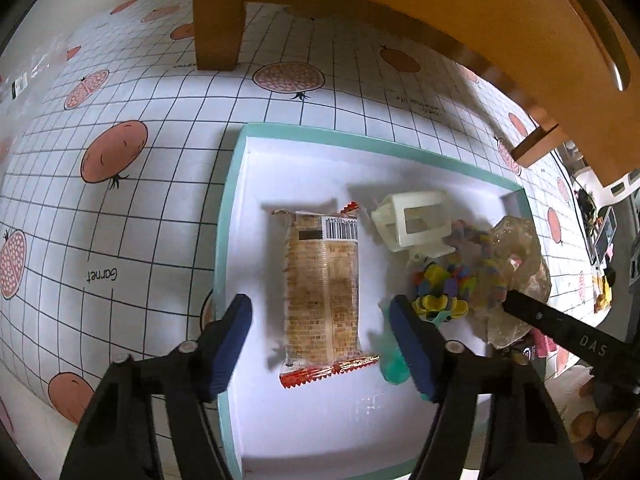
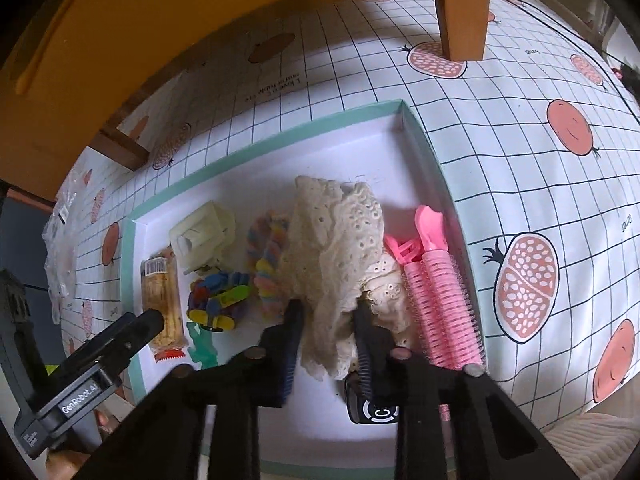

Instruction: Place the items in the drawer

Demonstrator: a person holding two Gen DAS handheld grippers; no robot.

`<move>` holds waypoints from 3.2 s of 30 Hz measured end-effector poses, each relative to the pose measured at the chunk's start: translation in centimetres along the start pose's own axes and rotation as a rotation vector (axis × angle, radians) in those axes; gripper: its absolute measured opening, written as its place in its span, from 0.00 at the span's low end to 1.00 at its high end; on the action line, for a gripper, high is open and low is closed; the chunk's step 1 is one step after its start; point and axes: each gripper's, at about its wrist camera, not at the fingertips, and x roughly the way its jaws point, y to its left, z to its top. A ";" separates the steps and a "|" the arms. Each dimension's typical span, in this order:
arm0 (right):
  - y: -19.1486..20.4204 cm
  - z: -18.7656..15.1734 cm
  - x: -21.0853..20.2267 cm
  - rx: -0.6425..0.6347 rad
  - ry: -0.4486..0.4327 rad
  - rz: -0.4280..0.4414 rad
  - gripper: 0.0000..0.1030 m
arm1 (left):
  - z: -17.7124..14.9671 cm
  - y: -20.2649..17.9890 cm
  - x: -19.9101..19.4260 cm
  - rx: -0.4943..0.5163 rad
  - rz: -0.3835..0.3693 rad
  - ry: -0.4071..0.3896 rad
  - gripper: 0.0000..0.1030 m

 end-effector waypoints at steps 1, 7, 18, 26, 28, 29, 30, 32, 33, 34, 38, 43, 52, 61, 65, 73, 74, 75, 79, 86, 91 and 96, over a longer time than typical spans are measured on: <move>0.0 0.0 0.0 0.004 -0.001 -0.002 0.18 | 0.0 0.0 0.2 -0.002 0.000 0.007 0.61; -0.3 -0.1 -0.7 0.026 -0.022 0.026 0.13 | -0.5 0.2 0.9 0.000 0.016 0.031 0.38; -0.4 -0.4 -3.7 0.027 -0.086 0.070 0.10 | -0.8 0.7 -0.5 -0.028 0.004 0.013 0.35; 0.7 -0.1 -7.3 0.014 -0.153 0.106 0.10 | 0.4 0.3 -3.8 -0.029 -0.022 -0.041 0.35; 1.1 0.0 -8.2 0.006 -0.168 0.114 0.10 | 0.7 0.0 -4.6 -0.024 -0.028 -0.055 0.35; 1.2 0.1 -8.7 0.002 -0.177 0.117 0.10 | 0.9 -0.2 -5.1 -0.023 -0.034 -0.066 0.35; 1.5 0.1 -9.2 -0.002 -0.187 0.120 0.10 | 1.0 -0.3 -5.4 -0.022 -0.037 -0.073 0.35; 1.7 0.2 -10.3 0.004 -0.206 0.145 0.10 | 1.3 -0.8 -6.0 -0.021 -0.041 -0.088 0.35; 1.8 0.3 -10.7 0.005 -0.215 0.152 0.10 | 1.3 -0.9 -6.2 -0.021 -0.044 -0.093 0.35; 2.0 0.3 -11.3 0.002 -0.226 0.155 0.10 | 1.4 -1.0 -6.5 -0.019 -0.046 -0.099 0.35; 2.6 0.5 -13.0 -0.009 -0.260 0.168 0.10 | 1.8 -1.4 -7.0 -0.017 -0.055 -0.114 0.35; 3.0 0.5 -15.1 -0.010 -0.301 0.199 0.10 | 2.0 -1.8 -7.4 -0.012 -0.054 -0.120 0.35; 3.3 0.9 -18.2 -0.004 -0.379 0.262 0.10 | 1.5 -1.3 -5.9 -0.016 -0.041 -0.072 0.35; 3.6 0.4 -15.1 -0.026 -0.277 0.213 0.10 | 0.3 -0.7 -3.4 -0.014 -0.014 -0.002 0.35; 3.7 -0.2 -12.8 -0.037 -0.214 0.176 0.10 | -0.4 -0.5 -2.2 -0.012 -0.004 0.028 0.35; 3.4 -1.0 -9.4 -0.038 -0.118 0.144 0.10 | -1.5 -0.2 -0.4 -0.008 0.010 0.081 0.36; 3.6 -1.1 -8.9 -0.046 -0.104 0.142 0.10 | -1.6 -0.1 -0.2 -0.009 0.010 0.086 0.36; 3.8 -1.1 -8.6 -0.052 -0.096 0.139 0.10 | -1.6 -0.1 -0.2 -0.011 0.010 0.088 0.38; 4.4 -1.4 -7.4 -0.076 -0.065 0.132 0.10 | -1.6 0.4 -0.3 -0.020 0.007 0.086 0.46; 4.8 -1.4 -6.7 -0.084 -0.056 0.165 0.10 | -1.0 0.9 -1.1 -0.038 -0.001 0.067 0.47; 5.1 -0.9 -8.2 -0.074 -0.118 0.209 0.10 | -0.8 0.1 -1.2 -0.021 0.000 0.055 0.47; 4.7 -0.7 -9.0 -0.044 -0.144 0.246 0.10 | -0.6 -0.6 -1.6 0.011 -0.004 0.028 0.47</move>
